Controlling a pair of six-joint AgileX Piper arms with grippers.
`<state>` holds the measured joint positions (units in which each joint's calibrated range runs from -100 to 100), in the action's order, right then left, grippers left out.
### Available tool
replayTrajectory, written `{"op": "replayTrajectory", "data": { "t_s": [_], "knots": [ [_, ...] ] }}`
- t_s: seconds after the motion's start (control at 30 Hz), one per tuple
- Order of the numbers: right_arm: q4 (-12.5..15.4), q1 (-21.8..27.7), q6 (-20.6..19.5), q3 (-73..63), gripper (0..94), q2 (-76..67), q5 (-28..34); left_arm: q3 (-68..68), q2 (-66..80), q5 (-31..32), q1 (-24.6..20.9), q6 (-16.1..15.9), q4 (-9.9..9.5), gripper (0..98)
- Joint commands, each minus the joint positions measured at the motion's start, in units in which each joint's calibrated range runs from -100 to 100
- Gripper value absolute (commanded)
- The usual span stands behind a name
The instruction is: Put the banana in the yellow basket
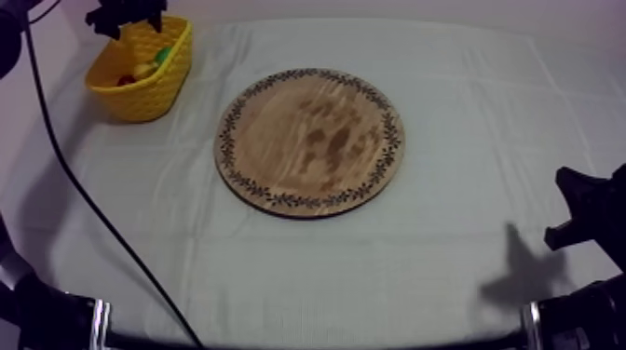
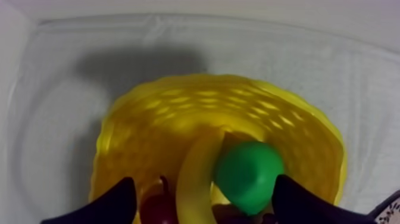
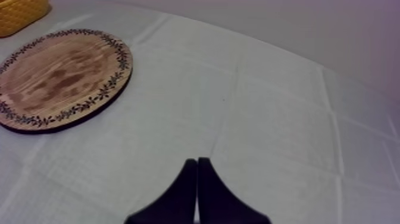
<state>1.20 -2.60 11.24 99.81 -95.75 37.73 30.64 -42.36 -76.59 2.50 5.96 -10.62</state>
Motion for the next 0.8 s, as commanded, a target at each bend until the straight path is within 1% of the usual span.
{"op": "replayTrajectory", "data": {
  "t_s": [0.0,0.1,0.2,0.37,0.43,0.5,0.6,0.77],
  "knots": [
    [-0.01,0.00,0.01,-0.03,0.3,0.00,0.01,-0.75,1.10,0.17,0.02,0.14,-0.03,85.0],
    [-0.01,0.00,0.01,-0.03,0.3,0.00,0.01,-2.23,3.93,0.76,0.01,0.61,-0.25,77.8],
    [-0.01,0.00,0.01,-0.03,0.3,0.00,0.01,-3.69,8.07,1.92,-0.28,1.06,-0.50,65.0],
    [-0.01,0.00,0.01,-0.03,0.3,0.00,0.01,-7.10,17.31,5.74,-1.51,0.80,-0.52,38.1],
    [-0.01,0.00,0.01,-0.03,0.3,0.00,0.01,-9.02,21.48,7.49,-2.08,0.23,-0.38,25.5],
    [-0.01,0.00,0.01,-0.03,0.3,0.00,0.01,-11.41,25.86,9.20,-2.64,0.00,-0.27,17.3],
    [-0.01,0.00,0.01,-0.03,0.3,0.00,0.01,-15.70,32.74,10.63,-3.40,-0.36,0.19,10.7],
    [-0.01,0.00,0.01,-0.03,0.3,0.00,0.01,-24.75,45.16,12.66,-4.14,-1.11,0.87,5.1]
  ]
}}
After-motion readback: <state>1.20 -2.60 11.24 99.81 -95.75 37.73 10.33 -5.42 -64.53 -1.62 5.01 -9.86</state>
